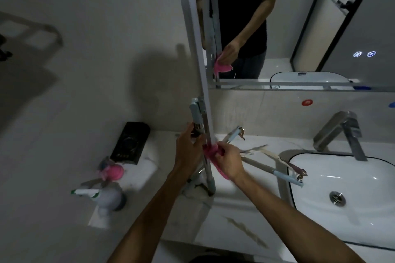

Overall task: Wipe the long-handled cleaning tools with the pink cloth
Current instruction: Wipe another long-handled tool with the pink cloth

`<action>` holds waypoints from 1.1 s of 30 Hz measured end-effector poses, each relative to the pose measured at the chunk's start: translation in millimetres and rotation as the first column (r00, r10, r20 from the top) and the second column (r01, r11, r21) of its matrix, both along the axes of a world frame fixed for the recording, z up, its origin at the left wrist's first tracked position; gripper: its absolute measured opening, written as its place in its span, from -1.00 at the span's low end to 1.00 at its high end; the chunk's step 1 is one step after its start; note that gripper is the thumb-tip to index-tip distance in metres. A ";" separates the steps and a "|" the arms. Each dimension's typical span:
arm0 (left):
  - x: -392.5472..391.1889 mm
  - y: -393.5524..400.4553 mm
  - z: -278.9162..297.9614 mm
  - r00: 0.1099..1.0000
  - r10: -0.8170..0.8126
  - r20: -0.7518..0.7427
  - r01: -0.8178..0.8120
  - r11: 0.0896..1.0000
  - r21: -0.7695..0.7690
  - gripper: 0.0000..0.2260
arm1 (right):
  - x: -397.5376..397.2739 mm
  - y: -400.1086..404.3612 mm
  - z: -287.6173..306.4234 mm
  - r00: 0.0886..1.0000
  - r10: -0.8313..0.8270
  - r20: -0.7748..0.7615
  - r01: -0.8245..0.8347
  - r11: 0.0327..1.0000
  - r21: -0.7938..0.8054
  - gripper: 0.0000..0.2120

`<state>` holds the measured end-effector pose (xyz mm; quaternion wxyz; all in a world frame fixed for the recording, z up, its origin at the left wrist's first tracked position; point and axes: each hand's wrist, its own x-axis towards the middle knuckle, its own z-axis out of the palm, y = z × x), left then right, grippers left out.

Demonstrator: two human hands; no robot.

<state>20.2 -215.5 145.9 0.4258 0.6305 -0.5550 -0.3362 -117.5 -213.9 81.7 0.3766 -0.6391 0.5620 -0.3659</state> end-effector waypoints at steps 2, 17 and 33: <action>-3.7 0.4 5.5 1.000 -0.016 -0.006 0.016 1.000 -0.022 -0.80 | -3.8 -2.0 16.1 0.993 -0.005 0.119 0.007 1.000 -0.018 -0.74; -3.9 -5.1 25.6 0.995 -0.025 -0.093 0.008 0.983 -0.181 -0.88 | 1.4 -40.6 123.7 0.944 0.041 0.329 0.066 0.949 -0.309 -0.83; 14.9 -36.6 71.3 0.966 -0.257 0.036 0.252 0.890 -0.380 -0.88 | 31.3 -34.5 206.7 0.847 -0.149 0.510 0.387 0.832 -0.399 -0.86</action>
